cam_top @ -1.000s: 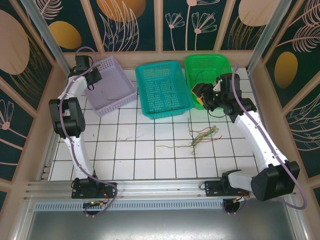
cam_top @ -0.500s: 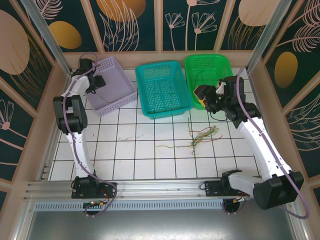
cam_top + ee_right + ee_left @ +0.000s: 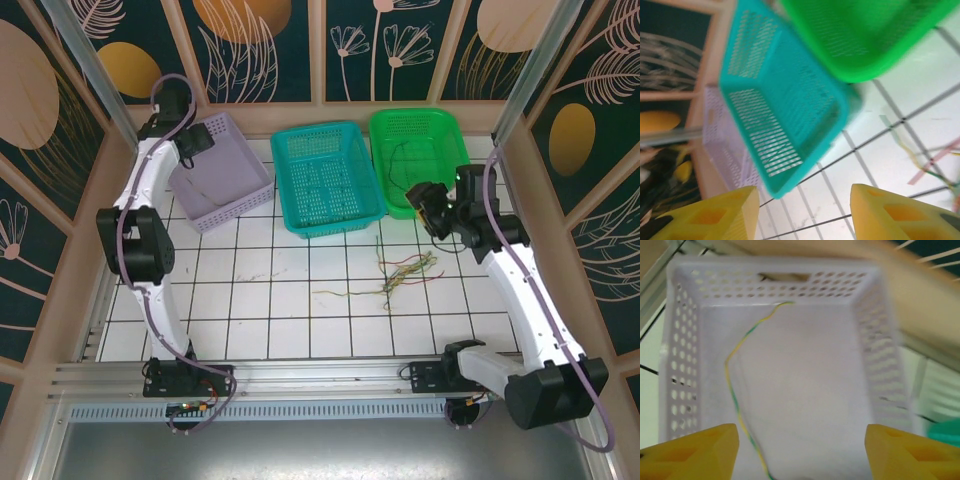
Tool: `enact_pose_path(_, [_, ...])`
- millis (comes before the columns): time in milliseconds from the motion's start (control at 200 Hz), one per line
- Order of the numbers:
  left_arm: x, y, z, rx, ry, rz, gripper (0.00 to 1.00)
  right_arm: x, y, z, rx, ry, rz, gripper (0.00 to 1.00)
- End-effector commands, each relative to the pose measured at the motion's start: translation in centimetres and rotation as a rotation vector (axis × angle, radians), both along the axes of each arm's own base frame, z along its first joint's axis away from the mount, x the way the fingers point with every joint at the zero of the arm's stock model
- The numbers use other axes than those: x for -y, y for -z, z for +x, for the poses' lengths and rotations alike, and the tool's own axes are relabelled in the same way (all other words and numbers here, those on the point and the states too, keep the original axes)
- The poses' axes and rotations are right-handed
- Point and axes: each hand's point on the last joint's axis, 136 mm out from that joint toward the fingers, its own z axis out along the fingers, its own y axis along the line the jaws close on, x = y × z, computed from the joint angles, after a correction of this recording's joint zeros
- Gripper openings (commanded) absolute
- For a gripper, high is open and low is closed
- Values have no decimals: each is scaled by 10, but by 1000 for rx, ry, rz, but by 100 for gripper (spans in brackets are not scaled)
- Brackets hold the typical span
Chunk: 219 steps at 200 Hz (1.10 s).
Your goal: Untangle the cables
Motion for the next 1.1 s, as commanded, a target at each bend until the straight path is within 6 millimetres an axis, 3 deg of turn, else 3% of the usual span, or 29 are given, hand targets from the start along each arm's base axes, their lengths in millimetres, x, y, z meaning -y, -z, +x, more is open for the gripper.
enact_pose_path(0, [60, -46, -31, 94, 90, -129, 62, 35, 54, -31, -190, 164, -10, 50])
enact_pose_path(30, [79, -51, -41, 113, 122, -176, 60, 38, 65, -35, -213, 180, 9, 49])
enact_pose_path(85, [115, -43, -62, 109, 189, -257, 56, 39, 85, -45, -260, 197, 50, 49])
enact_pose_path(100, [125, -50, -71, 128, 207, -282, 55, 38, 90, -48, -270, 200, 61, 49])
enact_pose_path(145, [157, -47, -95, 128, 272, -340, 52, 36, 106, -56, -305, 201, 81, 48])
enact_pose_path(290, [245, -1, -184, 26, 467, -431, 44, 23, 143, -77, -385, 179, 112, 48])
enact_pose_path(395, [293, 31, -246, -36, 608, -484, 41, 7, 160, -81, -402, 140, 145, 49])
enact_pose_path(515, [321, 61, -291, -110, 706, -449, 40, -5, 178, -81, -435, 121, 162, 49])
enact_pose_path(611, [333, 71, -306, -133, 744, -432, 39, -6, 183, -72, -420, 131, 152, 49])
enact_pose_path(756, [339, 71, -305, -128, 763, -415, 38, -4, 181, -53, -388, 141, 124, 49])
enact_pose_path(976, [345, 76, -305, -148, 791, -402, 38, 0, 202, -51, -435, 168, 96, 49])
enact_pose_path(1001, [349, 65, -301, -126, 794, -412, 37, 1, 204, -51, -440, 171, 94, 45])
enact_pose_path(1091, [350, 63, -300, -124, 794, -412, 36, 2, 206, -50, -437, 164, 74, 25])
